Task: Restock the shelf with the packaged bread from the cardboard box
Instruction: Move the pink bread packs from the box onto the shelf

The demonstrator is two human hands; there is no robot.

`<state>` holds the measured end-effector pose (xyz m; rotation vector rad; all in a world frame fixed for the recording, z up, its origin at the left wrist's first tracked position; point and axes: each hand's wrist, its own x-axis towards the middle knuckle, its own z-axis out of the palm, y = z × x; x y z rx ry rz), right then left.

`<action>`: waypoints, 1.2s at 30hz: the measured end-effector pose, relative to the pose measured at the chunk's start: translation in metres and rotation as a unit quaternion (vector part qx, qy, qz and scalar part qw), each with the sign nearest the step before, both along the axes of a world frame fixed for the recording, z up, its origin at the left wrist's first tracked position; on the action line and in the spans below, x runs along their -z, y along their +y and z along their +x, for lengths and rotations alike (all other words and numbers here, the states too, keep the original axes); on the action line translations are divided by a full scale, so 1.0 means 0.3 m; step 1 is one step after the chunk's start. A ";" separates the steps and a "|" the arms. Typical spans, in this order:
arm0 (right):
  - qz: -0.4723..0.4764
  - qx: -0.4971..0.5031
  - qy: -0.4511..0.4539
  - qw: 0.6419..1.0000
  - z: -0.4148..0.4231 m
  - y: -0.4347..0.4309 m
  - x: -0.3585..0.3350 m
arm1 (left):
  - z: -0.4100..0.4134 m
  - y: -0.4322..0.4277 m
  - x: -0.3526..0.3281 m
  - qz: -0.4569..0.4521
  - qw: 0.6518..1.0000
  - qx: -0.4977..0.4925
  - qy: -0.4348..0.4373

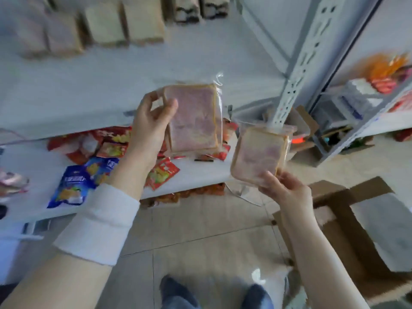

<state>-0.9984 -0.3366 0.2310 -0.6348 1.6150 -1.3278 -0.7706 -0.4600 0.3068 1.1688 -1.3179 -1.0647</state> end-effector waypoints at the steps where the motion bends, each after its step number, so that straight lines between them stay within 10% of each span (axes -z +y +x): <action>1: -0.012 -0.022 0.004 1.000 0.105 -0.053 -0.035 | 0.126 -0.017 -0.034 -0.002 1.000 -0.021 0.004; 12: -0.054 -0.129 0.020 0.990 1.021 -0.569 -0.217 | 1.107 -0.307 -0.055 0.046 0.979 -0.197 0.035; 20: -0.092 -0.094 0.046 0.990 1.305 -1.116 -0.226 | 1.252 -0.822 -0.047 0.019 0.971 -0.238 0.001; 25: -0.037 -0.050 0.234 0.970 1.394 -1.374 -0.178 | 1.303 -1.104 0.020 0.028 0.961 -0.263 -0.078; 32: -0.029 -0.010 0.361 0.932 1.430 -1.389 -0.182 | 1.279 -1.176 0.029 0.032 0.962 -0.254 -0.098; 36: -0.009 -0.047 0.423 0.905 1.416 -1.329 -0.231 | 1.279 -1.108 -0.036 0.006 0.936 -0.253 -0.247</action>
